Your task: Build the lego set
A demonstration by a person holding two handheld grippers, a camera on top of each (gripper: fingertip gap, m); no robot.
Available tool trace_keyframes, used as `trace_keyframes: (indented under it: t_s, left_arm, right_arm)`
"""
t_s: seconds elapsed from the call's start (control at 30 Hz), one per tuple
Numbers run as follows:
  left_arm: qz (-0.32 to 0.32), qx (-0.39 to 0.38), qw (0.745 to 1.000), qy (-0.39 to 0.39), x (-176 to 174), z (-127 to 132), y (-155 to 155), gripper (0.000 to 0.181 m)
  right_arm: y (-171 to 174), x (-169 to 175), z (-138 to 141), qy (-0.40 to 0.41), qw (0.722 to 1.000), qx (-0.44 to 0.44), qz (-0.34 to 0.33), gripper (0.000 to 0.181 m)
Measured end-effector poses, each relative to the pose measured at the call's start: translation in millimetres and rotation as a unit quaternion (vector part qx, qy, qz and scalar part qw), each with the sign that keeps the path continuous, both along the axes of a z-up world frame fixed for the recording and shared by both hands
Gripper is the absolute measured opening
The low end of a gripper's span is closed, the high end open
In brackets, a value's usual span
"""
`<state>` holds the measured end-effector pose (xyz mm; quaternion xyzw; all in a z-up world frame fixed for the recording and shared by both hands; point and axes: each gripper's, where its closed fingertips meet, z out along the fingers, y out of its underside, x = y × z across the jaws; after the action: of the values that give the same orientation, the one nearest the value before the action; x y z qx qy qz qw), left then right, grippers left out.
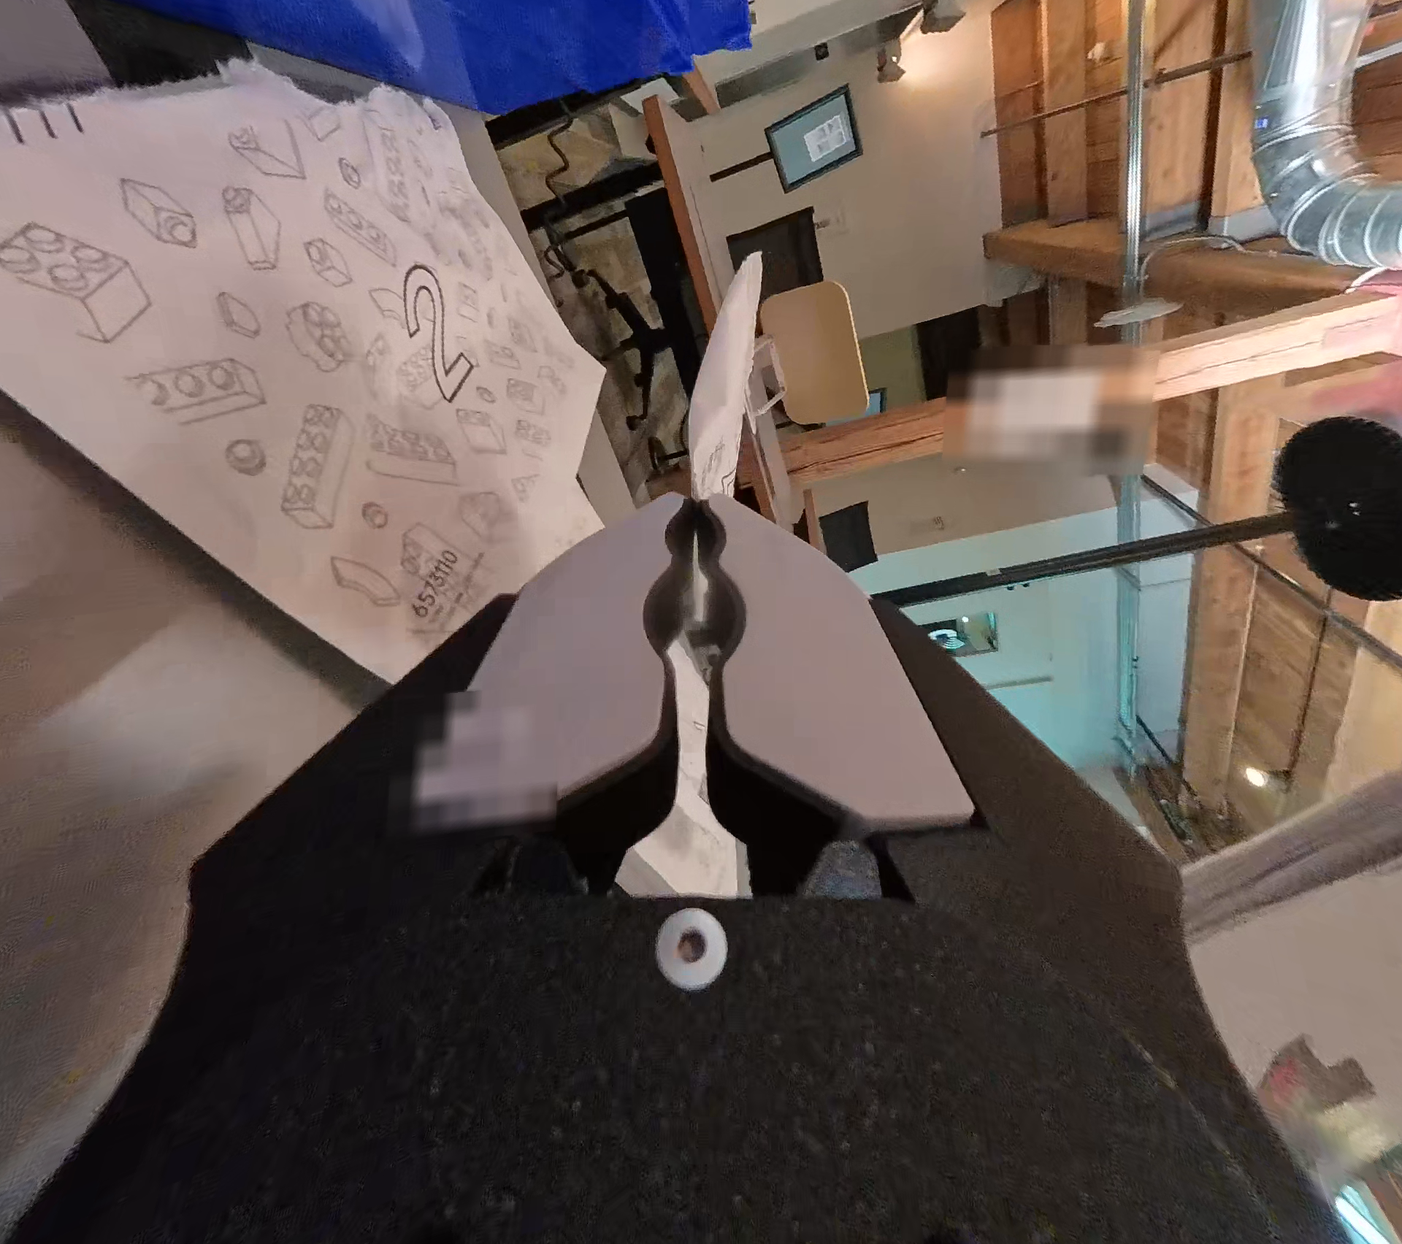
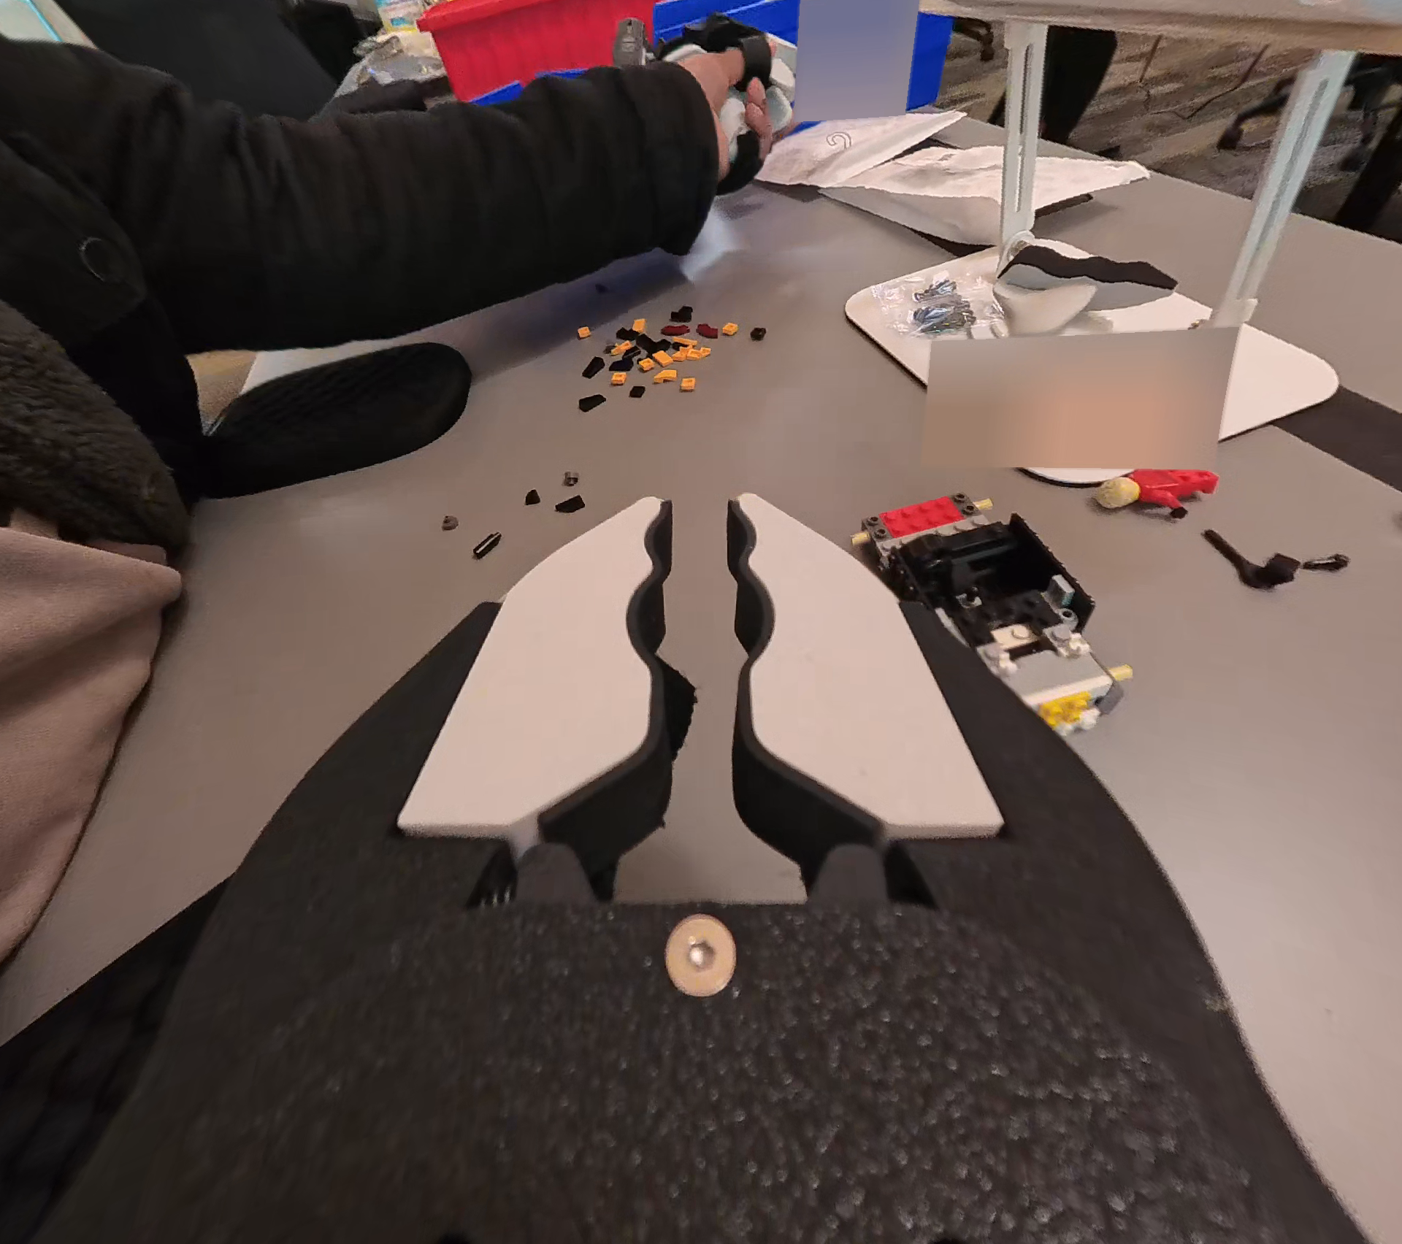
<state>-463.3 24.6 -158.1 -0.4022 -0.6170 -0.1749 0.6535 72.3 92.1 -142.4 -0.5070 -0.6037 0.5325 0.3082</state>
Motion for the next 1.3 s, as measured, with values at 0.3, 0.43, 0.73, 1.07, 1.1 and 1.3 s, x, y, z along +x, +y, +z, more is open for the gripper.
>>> trace_keyframes:
  t_s: [0.3,0.43,0.73,1.07,1.1,1.3]
  left_arm:
    - [0.056,-0.006,0.998,-0.021,-38,-12,5,0.0]
    - [0.083,-0.015,0.996,-0.025,-47,-18,3,0.0]
    - [0.097,-0.038,0.994,-0.015,-49,-23,2,0.029]
    - [-0.047,-0.256,0.935,0.241,3,48,24,0.029]
    - [-0.07,-0.313,0.908,0.271,-1,51,25,0.029]
    - [-0.231,-0.681,0.604,0.344,-36,7,1,0.035]
  right_arm:
    - [0,-4,-7,0.0,1.0,-0.01,0.003,0.013]
    - [1,-3,-9,0.0,1.0,-0.014,0.003,0.013]
    - [1,-2,-10,0.001,1.0,-0.015,0.006,0.012]
    - [0,3,-13,-0.001,1.0,0.001,0.008,0.012]
    - [0,4,-13,0.0,1.0,0.003,0.008,0.012]
    - [-1,6,-13,0.0,1.0,0.014,0.01,0.012]
